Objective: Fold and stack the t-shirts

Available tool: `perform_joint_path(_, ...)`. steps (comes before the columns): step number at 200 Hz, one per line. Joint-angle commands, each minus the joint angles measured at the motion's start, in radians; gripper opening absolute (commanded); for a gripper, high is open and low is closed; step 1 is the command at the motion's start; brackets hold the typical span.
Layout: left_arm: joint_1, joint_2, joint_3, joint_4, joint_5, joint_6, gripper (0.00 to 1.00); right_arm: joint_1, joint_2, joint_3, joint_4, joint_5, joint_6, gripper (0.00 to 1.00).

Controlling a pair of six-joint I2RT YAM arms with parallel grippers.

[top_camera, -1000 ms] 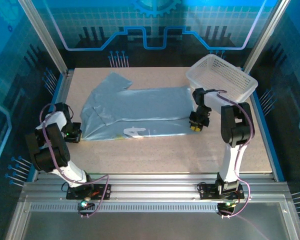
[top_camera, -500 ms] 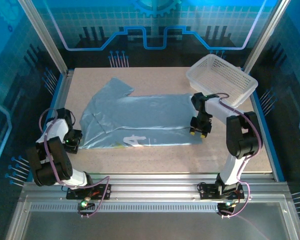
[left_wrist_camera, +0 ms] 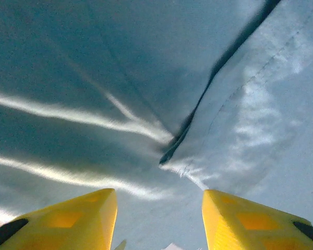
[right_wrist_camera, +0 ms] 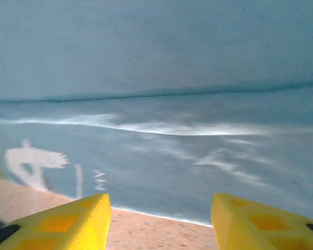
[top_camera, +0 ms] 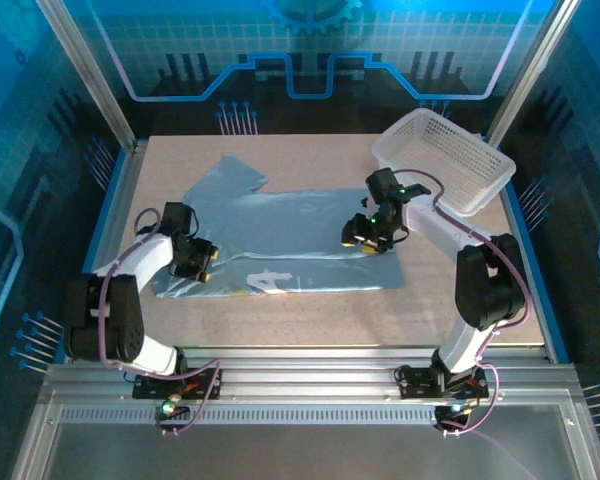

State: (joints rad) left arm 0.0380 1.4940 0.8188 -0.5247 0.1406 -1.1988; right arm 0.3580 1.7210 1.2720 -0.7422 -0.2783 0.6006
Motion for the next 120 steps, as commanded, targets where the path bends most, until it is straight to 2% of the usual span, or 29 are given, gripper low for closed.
perform_joint_path(1,-0.013,0.048,0.029,0.058,0.053,-0.032,0.47,0.028,0.006,0.008,0.101,-0.169,-0.028,0.56)
perform_joint_path(45,-0.018,0.101,0.038,0.046,0.031,-0.002,0.37,0.026,-0.003,-0.005,0.099,-0.168,-0.016,0.56)
perform_joint_path(84,-0.03,0.133,0.159,-0.041,-0.03,0.086,0.13,0.024,-0.005,-0.006,0.095,-0.165,-0.011,0.54)
perform_joint_path(120,-0.044,0.169,0.231,-0.093,-0.055,0.132,0.0,0.024,0.003,0.002,0.09,-0.162,-0.01,0.53)
